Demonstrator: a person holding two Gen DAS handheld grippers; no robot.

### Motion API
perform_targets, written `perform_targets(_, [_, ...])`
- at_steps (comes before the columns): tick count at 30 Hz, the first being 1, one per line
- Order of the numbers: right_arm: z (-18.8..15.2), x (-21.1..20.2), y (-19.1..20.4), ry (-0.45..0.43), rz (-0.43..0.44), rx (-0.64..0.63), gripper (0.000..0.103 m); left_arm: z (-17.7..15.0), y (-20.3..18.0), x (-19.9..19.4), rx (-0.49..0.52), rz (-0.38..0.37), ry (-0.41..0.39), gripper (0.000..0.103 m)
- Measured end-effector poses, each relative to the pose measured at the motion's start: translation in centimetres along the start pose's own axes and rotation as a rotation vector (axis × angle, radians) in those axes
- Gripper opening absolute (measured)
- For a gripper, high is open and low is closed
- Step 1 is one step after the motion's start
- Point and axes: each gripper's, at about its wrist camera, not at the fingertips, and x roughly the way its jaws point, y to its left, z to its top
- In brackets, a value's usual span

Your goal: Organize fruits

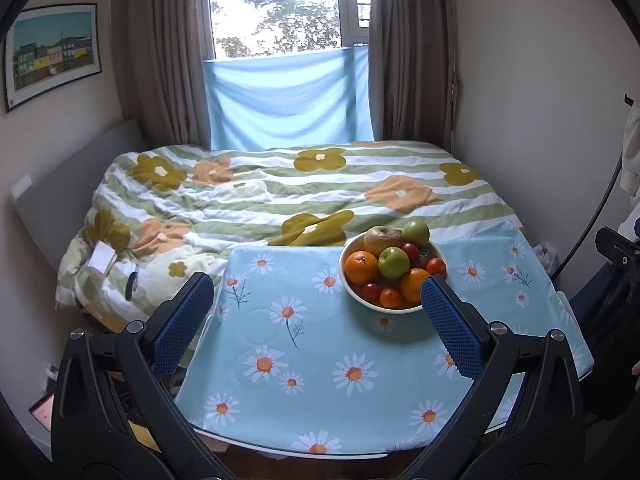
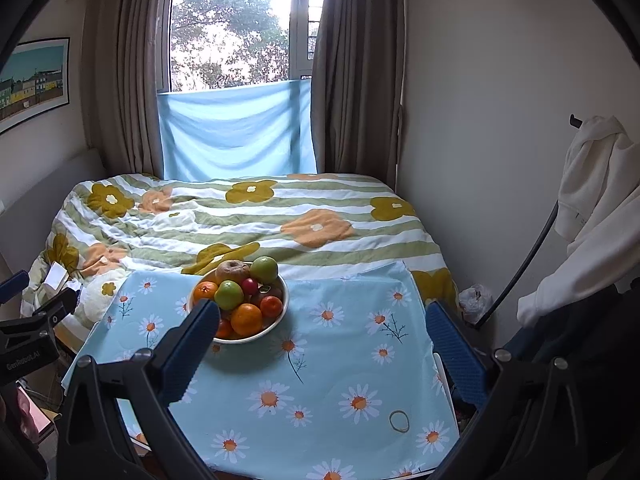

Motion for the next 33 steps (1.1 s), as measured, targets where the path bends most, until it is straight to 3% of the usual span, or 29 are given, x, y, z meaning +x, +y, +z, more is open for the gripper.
perform_targets(33, [-0.2,0.24,0.13,0.005,-0.001,0.004,0.103,0.4,0.2,0.82,0.01,0.02,-0.017,0.103])
